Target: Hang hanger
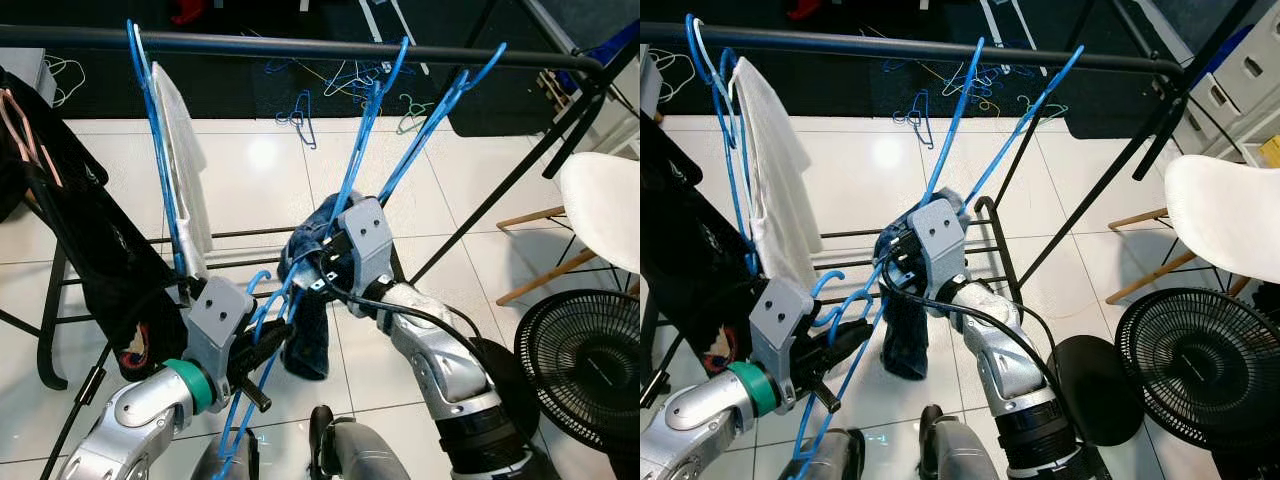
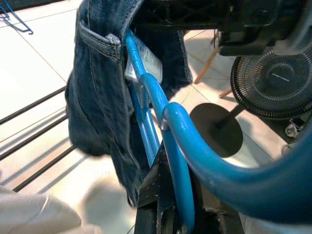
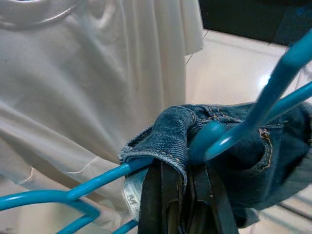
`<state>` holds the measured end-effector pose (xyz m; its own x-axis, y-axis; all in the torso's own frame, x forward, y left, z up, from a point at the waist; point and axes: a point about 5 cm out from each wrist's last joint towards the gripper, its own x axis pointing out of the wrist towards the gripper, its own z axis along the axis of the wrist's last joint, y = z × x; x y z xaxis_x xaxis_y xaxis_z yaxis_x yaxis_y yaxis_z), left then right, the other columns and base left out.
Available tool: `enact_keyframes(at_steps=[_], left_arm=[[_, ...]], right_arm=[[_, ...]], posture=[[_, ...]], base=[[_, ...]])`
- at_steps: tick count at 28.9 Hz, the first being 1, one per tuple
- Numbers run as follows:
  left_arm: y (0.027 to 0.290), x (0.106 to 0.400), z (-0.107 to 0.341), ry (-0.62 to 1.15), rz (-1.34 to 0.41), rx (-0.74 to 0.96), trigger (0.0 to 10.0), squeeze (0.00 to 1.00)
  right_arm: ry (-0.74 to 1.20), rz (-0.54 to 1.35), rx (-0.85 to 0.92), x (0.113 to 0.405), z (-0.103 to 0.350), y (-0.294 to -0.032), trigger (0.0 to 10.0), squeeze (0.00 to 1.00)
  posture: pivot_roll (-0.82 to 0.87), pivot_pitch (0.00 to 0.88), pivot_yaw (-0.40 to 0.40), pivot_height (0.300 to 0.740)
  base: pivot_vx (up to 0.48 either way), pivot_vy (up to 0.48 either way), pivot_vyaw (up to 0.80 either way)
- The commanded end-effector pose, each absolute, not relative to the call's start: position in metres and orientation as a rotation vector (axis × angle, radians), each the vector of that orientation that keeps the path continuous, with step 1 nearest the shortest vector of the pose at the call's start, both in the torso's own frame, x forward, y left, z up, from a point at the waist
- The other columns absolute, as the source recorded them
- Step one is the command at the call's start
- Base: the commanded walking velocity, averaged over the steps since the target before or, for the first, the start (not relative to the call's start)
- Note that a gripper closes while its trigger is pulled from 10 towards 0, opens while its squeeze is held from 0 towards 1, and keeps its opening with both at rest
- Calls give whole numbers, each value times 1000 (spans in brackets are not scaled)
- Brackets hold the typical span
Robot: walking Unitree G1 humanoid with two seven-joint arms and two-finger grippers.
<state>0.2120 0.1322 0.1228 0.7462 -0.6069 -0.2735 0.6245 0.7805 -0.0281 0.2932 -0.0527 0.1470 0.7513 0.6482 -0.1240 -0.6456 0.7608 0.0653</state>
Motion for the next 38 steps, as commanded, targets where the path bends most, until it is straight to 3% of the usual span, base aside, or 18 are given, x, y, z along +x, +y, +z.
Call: enact_keyframes(at_steps=[1, 7, 12, 23, 38], left_arm=[[129, 212, 120, 263, -661, 48, 10000, 0], [131, 217, 121, 234, -598, 34, 10000, 0], [138, 222, 128, 150, -487, 28, 10000, 0], [138, 233, 137, 50, -389, 94, 10000, 0], [135, 238, 136, 30, -391, 116, 10000, 0]], right_arm=[[157, 710, 59, 286, 149, -52, 0, 0], [182, 688, 33, 281, 145, -59, 0, 0], [157, 591, -66, 283, 135, -82, 0, 0], [28, 559, 44, 286, 154, -74, 0, 0], [19, 514, 69, 284, 147, -75, 0, 0]], posture=[[64, 112, -69, 733], [62, 116, -70, 733], [61, 126, -68, 733], [71, 122, -61, 733], [59, 104, -38, 733]], base=[[0, 0, 0], [0, 0, 0], [0, 0, 0], [0, 0, 0], [0, 0, 0]])
